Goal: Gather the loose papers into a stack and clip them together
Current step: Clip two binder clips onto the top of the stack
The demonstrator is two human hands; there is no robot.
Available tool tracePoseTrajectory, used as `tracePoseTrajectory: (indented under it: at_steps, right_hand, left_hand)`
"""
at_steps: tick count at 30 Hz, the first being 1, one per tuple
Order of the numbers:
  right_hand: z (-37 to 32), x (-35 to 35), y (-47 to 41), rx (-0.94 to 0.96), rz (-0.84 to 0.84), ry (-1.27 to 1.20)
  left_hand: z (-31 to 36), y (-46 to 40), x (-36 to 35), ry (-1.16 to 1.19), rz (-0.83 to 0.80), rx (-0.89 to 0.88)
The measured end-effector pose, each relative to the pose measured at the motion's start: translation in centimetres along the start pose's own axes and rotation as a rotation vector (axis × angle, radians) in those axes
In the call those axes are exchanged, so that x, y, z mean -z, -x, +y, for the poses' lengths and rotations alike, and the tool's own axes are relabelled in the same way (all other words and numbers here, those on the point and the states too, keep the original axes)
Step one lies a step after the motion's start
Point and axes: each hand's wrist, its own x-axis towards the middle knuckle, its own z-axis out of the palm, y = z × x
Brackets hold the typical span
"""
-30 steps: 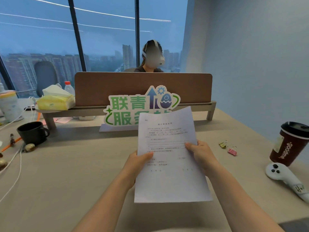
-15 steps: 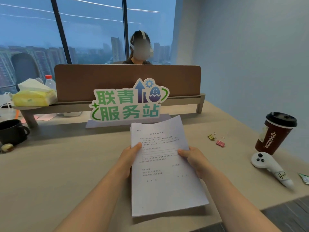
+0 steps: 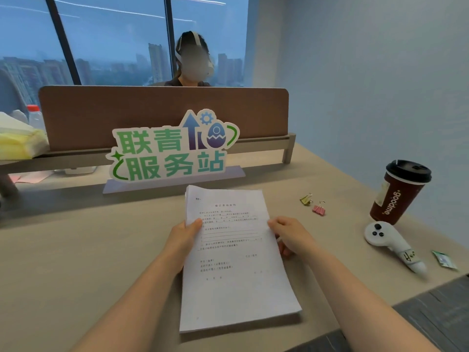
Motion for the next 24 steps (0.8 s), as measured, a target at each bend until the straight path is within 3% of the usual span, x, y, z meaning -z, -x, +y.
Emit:
tracePoseTrajectory:
  at_steps: [10,17,24]
  right_hand:
    - [2.0,7.2,-6.2,-0.088,0.572,0.255]
    - [3.1,9.5,-8.6,-0.193,0.6,0.339]
    - [3.6,10.1,-9.2,-0.184,0.606,0.383]
  left_hand:
    - [0.4,-0.5,-0.6,-0.05,-0.052,-0.03]
    - [0.1,-0.9,-0.5,-0.055,-0.073,-0.021]
    - [0.0,-1.1,-0.4,-0.069,-0.08,-0.016]
